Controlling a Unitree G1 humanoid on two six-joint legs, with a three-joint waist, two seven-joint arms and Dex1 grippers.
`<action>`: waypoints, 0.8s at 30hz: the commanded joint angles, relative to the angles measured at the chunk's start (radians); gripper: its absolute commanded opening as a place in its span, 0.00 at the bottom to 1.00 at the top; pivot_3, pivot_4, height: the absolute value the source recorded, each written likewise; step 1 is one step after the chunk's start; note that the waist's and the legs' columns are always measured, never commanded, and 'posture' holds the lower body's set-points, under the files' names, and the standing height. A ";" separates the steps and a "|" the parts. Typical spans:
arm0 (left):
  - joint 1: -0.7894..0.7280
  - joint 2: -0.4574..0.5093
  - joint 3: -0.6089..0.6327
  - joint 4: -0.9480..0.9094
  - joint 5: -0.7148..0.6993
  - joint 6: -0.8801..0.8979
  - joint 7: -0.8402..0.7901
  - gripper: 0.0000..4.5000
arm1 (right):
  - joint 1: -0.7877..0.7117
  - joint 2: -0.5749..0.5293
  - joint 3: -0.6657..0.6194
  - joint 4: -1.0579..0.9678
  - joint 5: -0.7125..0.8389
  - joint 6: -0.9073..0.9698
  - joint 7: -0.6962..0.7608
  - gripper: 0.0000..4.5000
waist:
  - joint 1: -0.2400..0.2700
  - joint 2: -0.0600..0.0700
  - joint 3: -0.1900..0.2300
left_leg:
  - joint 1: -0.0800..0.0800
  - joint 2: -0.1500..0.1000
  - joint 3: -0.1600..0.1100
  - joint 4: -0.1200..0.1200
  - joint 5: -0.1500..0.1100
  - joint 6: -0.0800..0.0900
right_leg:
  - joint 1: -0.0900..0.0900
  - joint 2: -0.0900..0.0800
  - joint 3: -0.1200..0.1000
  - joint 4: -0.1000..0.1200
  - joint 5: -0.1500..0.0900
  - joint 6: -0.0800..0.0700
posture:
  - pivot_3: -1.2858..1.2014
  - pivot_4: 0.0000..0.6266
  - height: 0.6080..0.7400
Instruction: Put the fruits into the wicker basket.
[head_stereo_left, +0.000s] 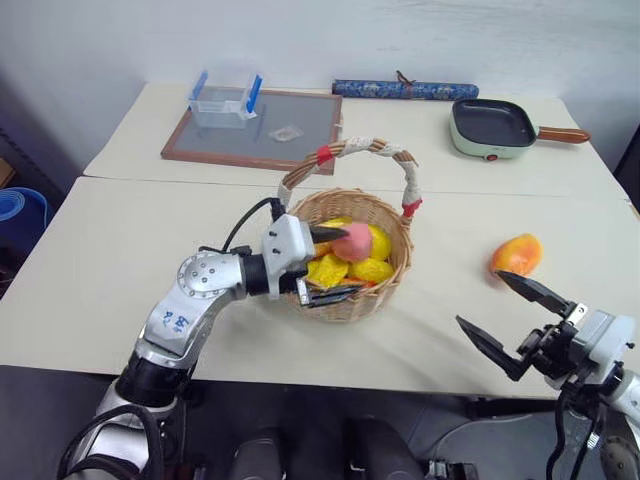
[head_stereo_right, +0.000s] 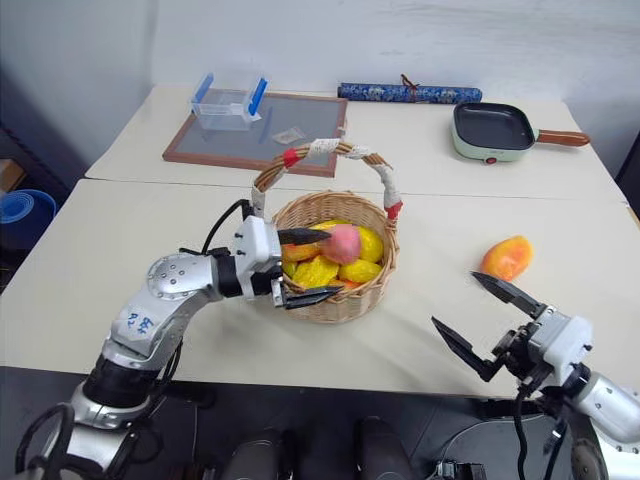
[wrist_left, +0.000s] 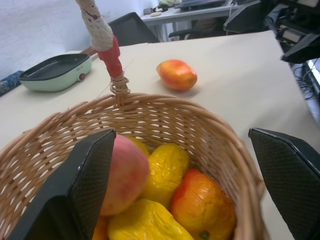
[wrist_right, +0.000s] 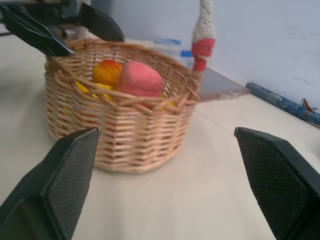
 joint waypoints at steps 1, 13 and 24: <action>0.007 0.028 0.146 -0.082 -0.173 0.021 -0.067 1.00 | 0.063 0.003 -0.120 0.005 0.062 0.006 -0.016 1.00 | 0.000 0.000 0.000 | 0.000 0.000 0.000 0.000 0.000 0.000 | 0.000 0.000 0.000 0.000 0.000 0.000 | 0.52 0.24 1.00; 0.243 0.300 0.551 -0.121 -0.432 0.123 -0.251 1.00 | 0.229 0.058 -0.299 0.115 0.138 0.149 -0.143 1.00 | -0.008 0.000 0.000 | 0.001 0.002 0.000 -0.002 -0.003 0.004 | 0.001 -0.002 -0.001 -0.002 -0.003 -0.005 | 0.52 0.24 1.00; 0.323 0.352 0.547 -0.178 -0.475 0.188 -0.259 1.00 | -0.415 -0.361 -0.178 0.216 0.534 1.169 -0.704 1.00 | -0.006 0.002 0.001 | -0.001 -0.001 0.000 -0.003 -0.003 0.006 | -0.003 -0.006 -0.002 0.000 -0.003 -0.006 | 0.52 0.24 1.00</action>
